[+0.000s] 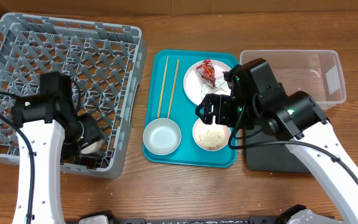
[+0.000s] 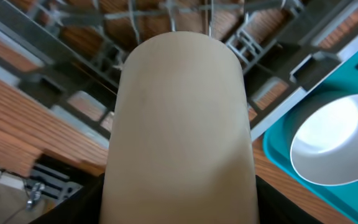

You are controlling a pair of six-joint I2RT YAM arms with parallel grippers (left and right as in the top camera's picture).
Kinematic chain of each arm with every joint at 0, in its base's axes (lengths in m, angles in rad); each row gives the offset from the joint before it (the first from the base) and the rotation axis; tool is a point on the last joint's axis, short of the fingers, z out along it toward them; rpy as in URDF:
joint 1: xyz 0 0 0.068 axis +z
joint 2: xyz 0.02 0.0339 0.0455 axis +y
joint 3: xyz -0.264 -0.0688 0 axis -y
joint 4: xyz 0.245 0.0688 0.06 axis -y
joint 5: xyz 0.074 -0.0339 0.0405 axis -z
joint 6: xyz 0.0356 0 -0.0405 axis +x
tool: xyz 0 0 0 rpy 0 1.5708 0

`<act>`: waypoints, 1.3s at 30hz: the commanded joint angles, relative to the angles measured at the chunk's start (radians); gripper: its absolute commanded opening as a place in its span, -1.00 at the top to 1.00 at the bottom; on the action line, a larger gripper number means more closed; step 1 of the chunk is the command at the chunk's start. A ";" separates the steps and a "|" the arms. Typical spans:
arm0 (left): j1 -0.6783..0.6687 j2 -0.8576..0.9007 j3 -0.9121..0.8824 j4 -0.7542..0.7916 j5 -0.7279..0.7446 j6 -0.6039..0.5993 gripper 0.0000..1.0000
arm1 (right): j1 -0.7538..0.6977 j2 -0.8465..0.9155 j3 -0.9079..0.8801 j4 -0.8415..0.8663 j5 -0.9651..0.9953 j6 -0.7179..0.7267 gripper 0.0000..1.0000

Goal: Sort waste into correct bins and load items into the dishwasher
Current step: 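Lower the paper cup into the dish rack and open the left gripper, then grasp the red snack wrapper on the white plate with the right gripper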

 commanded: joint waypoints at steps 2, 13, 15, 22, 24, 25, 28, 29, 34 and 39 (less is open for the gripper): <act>0.002 -0.004 -0.079 0.025 0.031 -0.021 0.03 | 0.006 0.021 0.018 -0.005 0.013 0.001 -0.76; 0.003 -0.003 -0.153 0.114 0.046 -0.024 -0.86 | 0.006 0.024 0.018 -0.006 0.014 0.000 -0.76; 0.002 -0.003 -0.103 0.077 0.047 -0.008 -1.00 | 0.006 0.024 0.018 -0.006 0.014 0.000 -0.76; -0.012 -0.008 0.195 -0.054 0.129 0.100 -1.00 | 0.006 0.024 0.018 0.002 0.052 0.000 -0.76; -0.023 -0.012 0.268 -0.061 0.209 0.176 -0.99 | 0.006 0.024 0.018 0.015 0.077 0.000 -0.76; -0.029 -0.015 0.305 -0.063 0.264 0.226 -0.93 | 0.006 0.024 0.018 0.026 0.105 0.000 -0.75; -0.055 -0.036 0.375 -0.066 0.422 0.366 -0.79 | 0.006 0.031 0.018 0.069 0.195 -0.039 -0.67; -0.068 -0.050 0.391 -0.062 0.456 0.401 -0.78 | 0.006 0.038 0.019 0.091 0.196 -0.103 -0.64; -0.150 -0.140 0.472 -0.026 0.431 0.411 -0.84 | -0.004 0.144 0.057 0.104 0.247 -0.163 -0.58; -0.182 -0.248 0.506 0.023 0.431 0.411 -1.00 | -0.050 0.344 0.180 0.113 0.321 -0.217 -0.58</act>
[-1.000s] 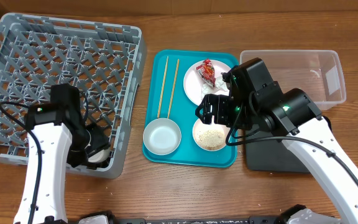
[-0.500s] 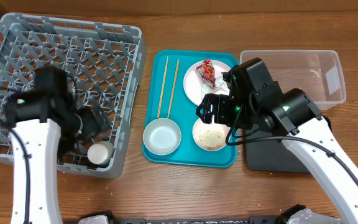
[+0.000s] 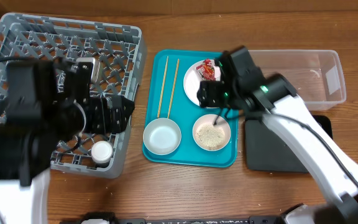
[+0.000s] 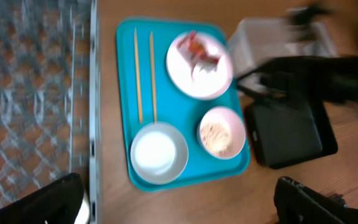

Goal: Sort waste into correct bins and load items into the dishwasher
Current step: 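Grasp the red snack wrapper on the white plate with the right gripper, then drop the red wrapper into the clear plastic bin, release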

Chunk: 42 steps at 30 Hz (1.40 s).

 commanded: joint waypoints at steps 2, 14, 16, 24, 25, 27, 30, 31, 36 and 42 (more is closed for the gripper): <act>-0.007 -0.109 0.030 0.011 0.023 0.038 -1.00 | -0.049 0.158 0.116 0.029 0.103 -0.090 -0.58; -0.007 -0.200 0.030 -0.022 0.019 0.046 -1.00 | -0.087 0.436 0.128 0.229 0.190 -0.151 0.12; -0.007 -0.198 0.030 -0.028 0.019 0.046 -1.00 | -0.085 0.436 0.128 0.226 0.190 -0.151 0.53; -0.007 -0.195 0.030 -0.027 0.019 0.046 -1.00 | -0.085 0.354 0.128 0.180 0.190 -0.151 0.92; -0.007 -0.195 0.030 -0.027 0.019 0.046 -1.00 | -0.085 0.339 0.128 0.169 0.190 -0.151 0.92; -0.007 -0.195 0.030 -0.027 0.019 0.046 -1.00 | -0.085 0.304 0.128 0.145 0.190 -0.150 0.92; -0.007 -0.195 0.030 -0.027 0.019 0.046 -1.00 | -0.087 0.248 0.128 0.124 0.191 -0.126 0.92; -0.007 -0.195 0.030 -0.027 0.019 0.046 -0.99 | -0.090 0.222 0.128 0.116 0.190 -0.116 0.92; -0.007 -0.195 0.030 -0.027 0.019 0.046 -1.00 | -0.134 0.125 0.128 0.051 0.217 -0.065 0.92; -0.007 -0.195 0.030 -0.027 0.019 0.046 -1.00 | -0.237 0.129 0.106 -0.056 0.263 -0.011 0.92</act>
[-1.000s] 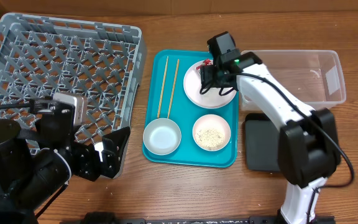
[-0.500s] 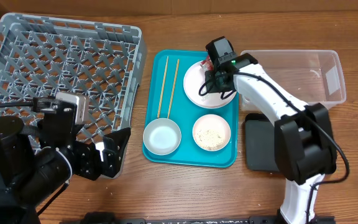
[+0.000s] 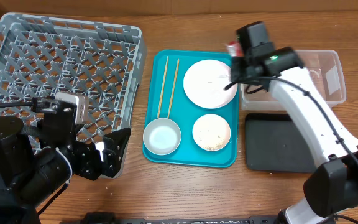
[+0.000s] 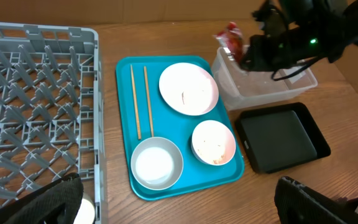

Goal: Sort waste into correct bins and load items into the dishwasher
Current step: 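Drop the red wrapper into the clear plastic bin, release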

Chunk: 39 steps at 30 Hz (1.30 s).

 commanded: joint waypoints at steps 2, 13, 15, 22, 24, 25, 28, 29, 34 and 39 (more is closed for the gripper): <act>-0.007 0.002 0.014 0.000 0.011 0.022 -1.00 | -0.078 0.029 -0.030 -0.037 0.033 0.038 0.92; -0.007 0.002 0.014 0.000 0.011 0.022 -1.00 | -0.092 0.010 -0.057 -0.051 -0.089 -0.045 -0.28; -0.007 0.002 0.014 0.000 0.011 0.022 -1.00 | -0.049 -0.011 -0.057 -0.019 -0.129 -0.046 -0.30; -0.007 0.002 0.014 0.000 0.011 0.022 -1.00 | 0.177 0.017 -0.067 0.146 -0.118 -0.045 -0.58; -0.007 0.002 0.014 0.000 0.011 0.022 -1.00 | 0.220 0.052 -0.067 0.195 -0.034 -0.045 -0.71; -0.007 0.002 0.014 0.000 0.011 0.022 -1.00 | 0.237 0.073 -0.067 0.222 0.019 -0.045 -0.80; -0.007 0.002 0.014 0.000 0.011 0.022 -1.00 | 0.259 0.150 -0.067 0.294 0.144 -0.045 -0.84; -0.007 0.002 0.014 0.000 0.011 0.022 -1.00 | 0.259 0.177 -0.067 0.315 0.163 -0.045 -0.84; -0.007 0.002 0.014 0.000 0.011 0.022 -1.00 | 0.204 0.294 -0.067 0.365 0.172 -0.032 -0.68; -0.007 0.002 0.014 0.000 0.011 0.022 -0.99 | 0.155 0.354 -0.067 0.366 0.006 -0.002 -0.05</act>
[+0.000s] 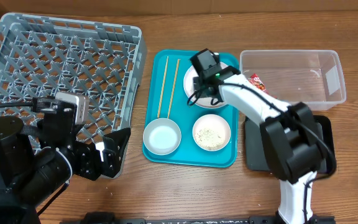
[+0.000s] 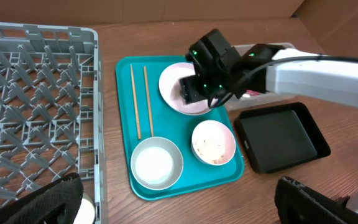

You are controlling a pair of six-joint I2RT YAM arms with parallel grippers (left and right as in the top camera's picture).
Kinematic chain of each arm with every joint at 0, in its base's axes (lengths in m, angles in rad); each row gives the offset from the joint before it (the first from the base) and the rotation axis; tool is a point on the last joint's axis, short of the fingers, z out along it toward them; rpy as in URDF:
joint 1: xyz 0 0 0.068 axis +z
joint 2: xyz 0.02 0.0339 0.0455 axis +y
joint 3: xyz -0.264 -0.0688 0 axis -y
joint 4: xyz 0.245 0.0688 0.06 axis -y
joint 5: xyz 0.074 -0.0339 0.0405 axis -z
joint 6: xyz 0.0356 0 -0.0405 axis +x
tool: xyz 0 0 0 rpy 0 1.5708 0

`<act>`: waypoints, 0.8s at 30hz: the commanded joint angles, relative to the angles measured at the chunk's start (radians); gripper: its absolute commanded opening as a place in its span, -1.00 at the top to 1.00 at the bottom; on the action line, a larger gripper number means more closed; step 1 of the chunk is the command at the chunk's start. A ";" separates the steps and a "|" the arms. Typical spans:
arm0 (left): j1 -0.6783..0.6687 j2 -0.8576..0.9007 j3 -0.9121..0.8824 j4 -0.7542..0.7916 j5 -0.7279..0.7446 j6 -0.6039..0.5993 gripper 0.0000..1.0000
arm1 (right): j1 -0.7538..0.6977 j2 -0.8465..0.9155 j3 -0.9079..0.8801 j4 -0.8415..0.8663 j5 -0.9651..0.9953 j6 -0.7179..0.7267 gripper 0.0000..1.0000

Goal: Sort waste into correct bins and load items into the dishwasher
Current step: 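Drop the red wrapper into the clear plastic bin, release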

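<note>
A teal tray (image 1: 190,158) carries two chopsticks (image 1: 166,87), a white plate (image 1: 224,102), a white bowl (image 1: 162,137) and a pink bowl with food scraps (image 1: 211,132). My right gripper (image 1: 204,94) is down over the plate, fingers apart, holding nothing; the left wrist view also shows this right gripper (image 2: 188,92). The red wrapper (image 1: 256,81) lies in the clear bin (image 1: 303,93). My left gripper (image 2: 179,208) hangs open near the table's front left. A cream cup (image 2: 84,210) stands in the near corner of the grey dish rack (image 1: 61,56).
A black tray-like bin (image 1: 328,127) lies right of the teal tray, below the clear bin. The right arm stretches across it and the clear bin's left end. Bare wooden table (image 2: 185,205) runs in front of the teal tray.
The right gripper held the red wrapper above the clear bin's left end. Now the wrapper lies in that bin and the gripper is over the plate. The left arm has not moved.
First my left gripper held the cream cup at the rack's near corner while the right one was at the wrapper on the plate. Then the cup stood in the rack and the left gripper was open. Later the wrapper hung over the bin, and now it lies inside.
</note>
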 commanded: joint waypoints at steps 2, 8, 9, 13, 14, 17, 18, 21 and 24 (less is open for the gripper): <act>-0.007 0.002 0.014 0.000 0.011 0.022 -0.99 | -0.026 0.006 0.014 0.005 -0.118 0.041 0.16; -0.007 0.002 0.014 0.000 0.011 0.022 -1.00 | -0.018 -0.002 0.041 -0.078 -0.121 0.067 0.92; -0.007 0.002 0.014 0.000 0.011 0.022 -1.00 | -0.017 -0.010 0.052 -0.105 -0.122 0.067 0.92; -0.007 0.002 0.014 0.000 0.011 0.022 -1.00 | -0.017 -0.074 0.097 -0.207 -0.122 0.067 0.92; -0.007 0.002 0.014 0.000 0.011 0.022 -1.00 | -0.017 -0.097 0.103 -0.228 -0.121 0.067 0.92; -0.007 0.002 0.014 0.000 0.011 0.022 -1.00 | -0.032 -0.193 0.107 -0.278 -0.121 0.066 0.92; -0.007 0.002 0.014 0.000 0.011 0.022 -0.99 | -0.042 -0.222 0.107 -0.292 -0.121 0.066 0.92; -0.007 0.002 0.014 0.000 0.011 0.022 -1.00 | -0.079 -0.296 0.107 -0.335 -0.121 0.066 0.92; -0.007 0.002 0.014 0.000 0.011 0.022 -1.00 | -0.117 -0.330 0.107 -0.380 -0.121 0.065 0.89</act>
